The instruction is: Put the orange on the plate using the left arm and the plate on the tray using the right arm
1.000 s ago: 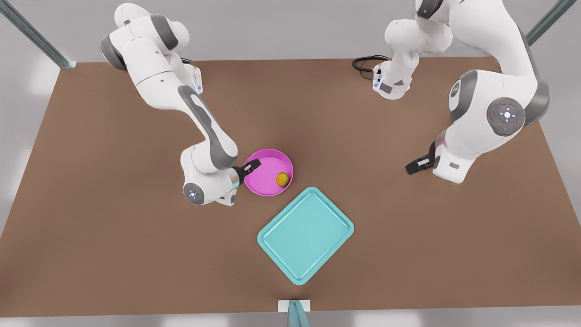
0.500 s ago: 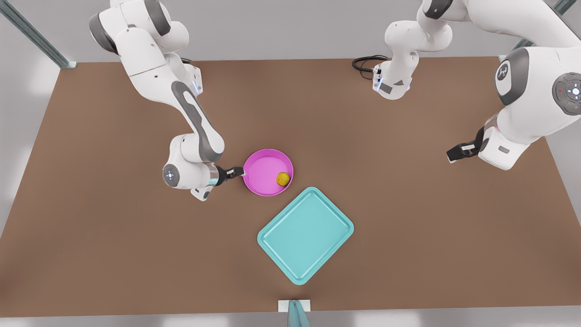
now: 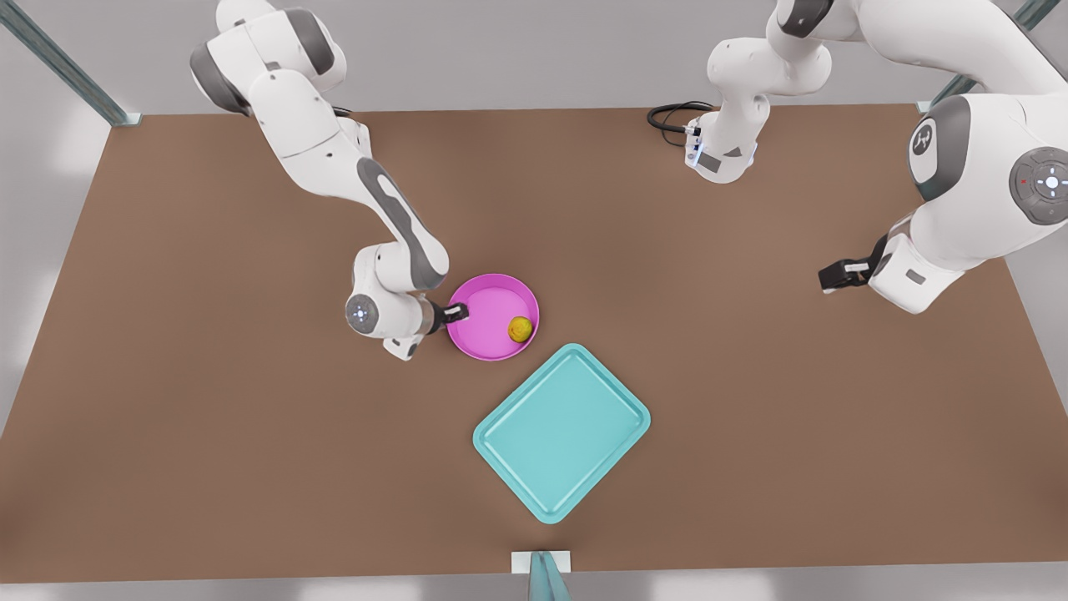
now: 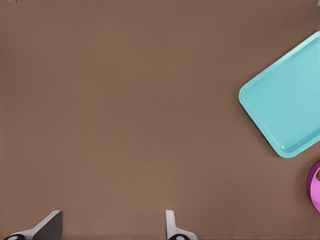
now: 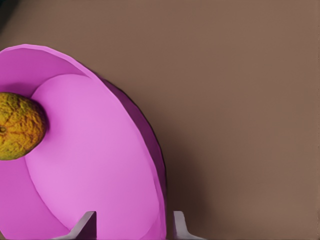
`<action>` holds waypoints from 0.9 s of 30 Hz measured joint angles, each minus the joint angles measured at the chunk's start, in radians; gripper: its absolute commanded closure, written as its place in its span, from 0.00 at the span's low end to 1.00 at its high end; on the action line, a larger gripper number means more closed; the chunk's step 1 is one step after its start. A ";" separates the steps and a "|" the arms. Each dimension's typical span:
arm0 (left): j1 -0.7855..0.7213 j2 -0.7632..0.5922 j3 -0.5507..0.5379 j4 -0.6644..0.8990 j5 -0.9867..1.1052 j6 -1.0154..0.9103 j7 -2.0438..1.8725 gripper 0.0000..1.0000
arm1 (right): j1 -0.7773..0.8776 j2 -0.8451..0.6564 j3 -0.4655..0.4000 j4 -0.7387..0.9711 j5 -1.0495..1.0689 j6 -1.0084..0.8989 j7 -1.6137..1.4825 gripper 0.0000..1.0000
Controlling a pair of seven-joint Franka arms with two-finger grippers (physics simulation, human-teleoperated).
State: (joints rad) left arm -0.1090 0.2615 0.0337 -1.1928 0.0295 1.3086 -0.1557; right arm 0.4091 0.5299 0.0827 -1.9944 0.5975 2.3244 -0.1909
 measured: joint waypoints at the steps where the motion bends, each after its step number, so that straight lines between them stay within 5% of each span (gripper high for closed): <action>1: 0.000 -0.001 0.000 0.000 0.000 -0.002 0.005 0.00 | -0.004 0.007 0.000 0.002 -0.001 0.003 0.003 0.40; 7: 0.000 -0.004 0.000 0.001 0.002 -0.012 0.030 0.00 | -0.025 0.042 0.002 0.018 0.001 0.009 0.013 0.56; 11: 0.000 -0.006 0.000 0.001 0.002 -0.020 0.043 0.00 | -0.025 0.040 0.002 0.028 0.005 0.003 0.017 0.79; 20: 0.000 -0.003 0.000 0.000 0.002 -0.027 0.065 0.00 | -0.026 0.013 0.005 0.136 0.016 -0.046 0.017 0.79; 27: 0.001 -0.001 0.000 -0.001 0.002 -0.029 0.076 0.00 | -0.025 0.296 0.003 0.709 0.079 -0.193 0.024 0.79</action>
State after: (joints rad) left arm -0.1076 0.2603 0.0337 -1.1938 0.0314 1.2793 -0.0800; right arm 0.3836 0.8257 0.0855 -1.2853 0.6769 2.1310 -0.1665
